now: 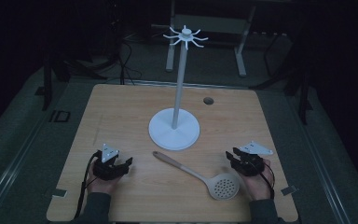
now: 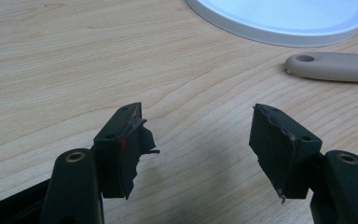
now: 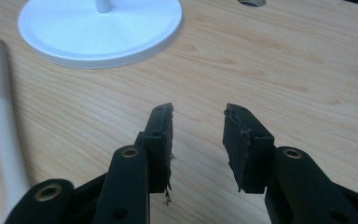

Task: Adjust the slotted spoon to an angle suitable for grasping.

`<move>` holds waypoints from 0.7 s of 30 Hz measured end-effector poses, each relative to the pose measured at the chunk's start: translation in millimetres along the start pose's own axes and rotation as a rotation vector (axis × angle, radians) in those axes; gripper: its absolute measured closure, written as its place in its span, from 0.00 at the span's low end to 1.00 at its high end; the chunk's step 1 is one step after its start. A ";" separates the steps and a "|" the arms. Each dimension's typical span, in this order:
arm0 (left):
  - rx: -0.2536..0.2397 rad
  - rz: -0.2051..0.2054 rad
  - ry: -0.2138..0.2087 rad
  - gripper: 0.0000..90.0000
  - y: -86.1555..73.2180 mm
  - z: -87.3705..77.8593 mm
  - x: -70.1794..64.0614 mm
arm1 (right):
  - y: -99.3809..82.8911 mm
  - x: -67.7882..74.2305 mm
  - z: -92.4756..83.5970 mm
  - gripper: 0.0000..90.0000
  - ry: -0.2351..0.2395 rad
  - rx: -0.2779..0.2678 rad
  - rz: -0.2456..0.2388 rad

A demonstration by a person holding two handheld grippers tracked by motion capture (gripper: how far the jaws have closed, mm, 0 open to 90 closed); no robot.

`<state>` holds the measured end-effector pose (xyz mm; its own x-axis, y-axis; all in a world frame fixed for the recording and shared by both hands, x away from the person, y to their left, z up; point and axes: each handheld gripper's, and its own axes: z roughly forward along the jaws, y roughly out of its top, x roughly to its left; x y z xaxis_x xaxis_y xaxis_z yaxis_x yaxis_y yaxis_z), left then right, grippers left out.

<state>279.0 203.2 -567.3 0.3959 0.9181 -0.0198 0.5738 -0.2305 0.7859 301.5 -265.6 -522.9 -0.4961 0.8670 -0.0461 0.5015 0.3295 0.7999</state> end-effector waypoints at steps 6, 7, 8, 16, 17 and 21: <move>-0.005 0.001 0.001 0.40 0.2 -0.6 -0.2 | 15.7 8.8 -3.9 0.69 0.034 0.029 -0.034; -0.005 0.001 0.001 0.40 0.2 -0.5 -0.3 | 18.8 10.0 -4.5 0.68 0.038 0.029 -0.041; -0.004 0.002 0.001 0.40 0.2 -0.5 -0.3 | 21.8 11.4 -4.9 0.68 0.043 0.035 -0.047; -0.006 0.002 0.000 0.40 0.2 -0.2 -0.6 | 42.5 23.6 0.7 0.63 0.076 0.062 -0.103; -0.006 0.002 0.000 0.40 0.3 -0.3 -0.7 | 44.4 25.6 2.3 0.63 0.079 0.068 -0.110; -0.008 0.001 0.000 0.40 0.3 -0.5 -0.4 | 51.7 33.6 7.9 0.63 0.091 0.081 -0.140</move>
<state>278.7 202.9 -566.8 0.3968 0.9177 -0.0188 0.5678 -0.2293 0.7906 316.4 -216.5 -487.8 -0.6251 0.7746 -0.0960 0.4769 0.4765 0.7386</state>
